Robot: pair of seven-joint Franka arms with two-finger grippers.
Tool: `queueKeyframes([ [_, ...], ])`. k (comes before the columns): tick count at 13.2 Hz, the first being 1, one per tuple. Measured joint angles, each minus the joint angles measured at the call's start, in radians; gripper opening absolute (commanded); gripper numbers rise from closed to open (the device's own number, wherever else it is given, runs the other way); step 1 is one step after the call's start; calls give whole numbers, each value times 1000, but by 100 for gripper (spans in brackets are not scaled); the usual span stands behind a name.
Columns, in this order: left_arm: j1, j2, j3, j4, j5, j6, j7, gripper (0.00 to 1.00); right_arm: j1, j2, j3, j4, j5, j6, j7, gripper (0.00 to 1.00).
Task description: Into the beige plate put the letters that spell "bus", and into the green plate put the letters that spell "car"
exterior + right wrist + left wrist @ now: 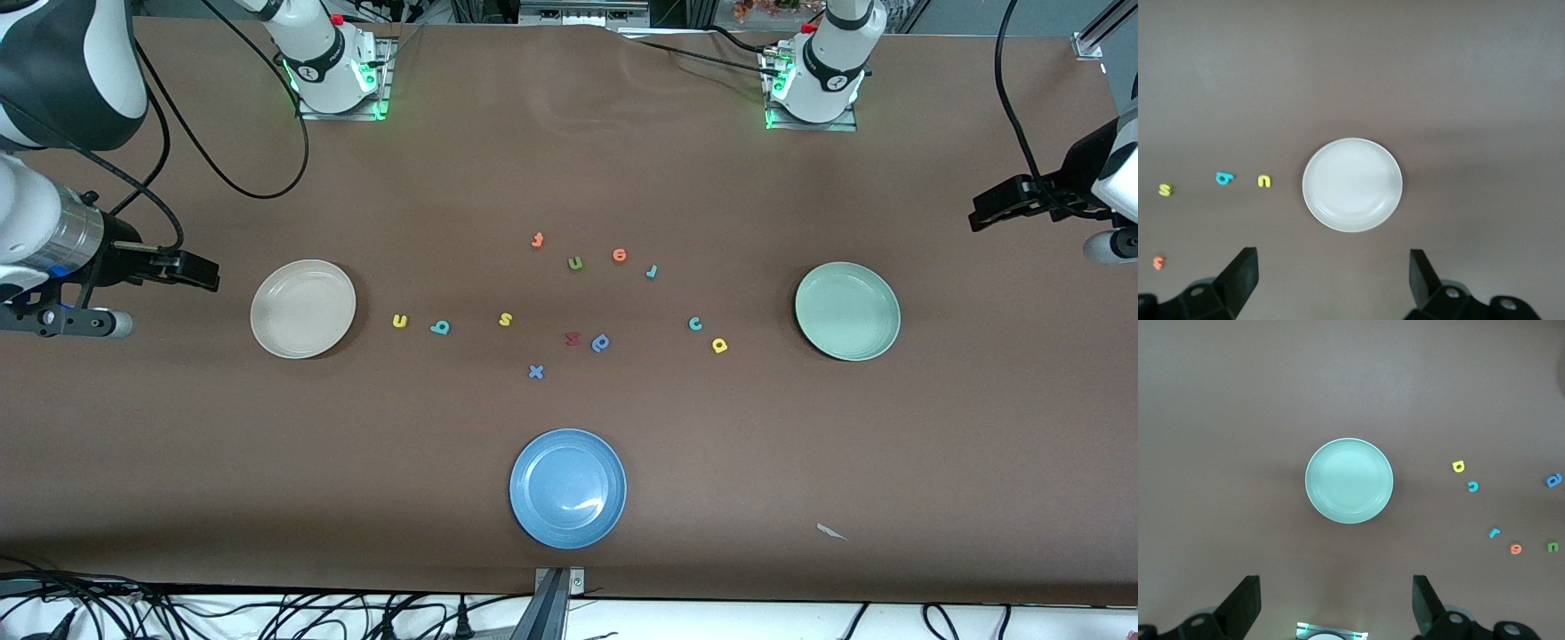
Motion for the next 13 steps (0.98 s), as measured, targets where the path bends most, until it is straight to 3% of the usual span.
queueKeyframes([
  [13,0,0,0,0,0,-10,0,100,-20,2,-17,-1,19,59,-60,100],
])
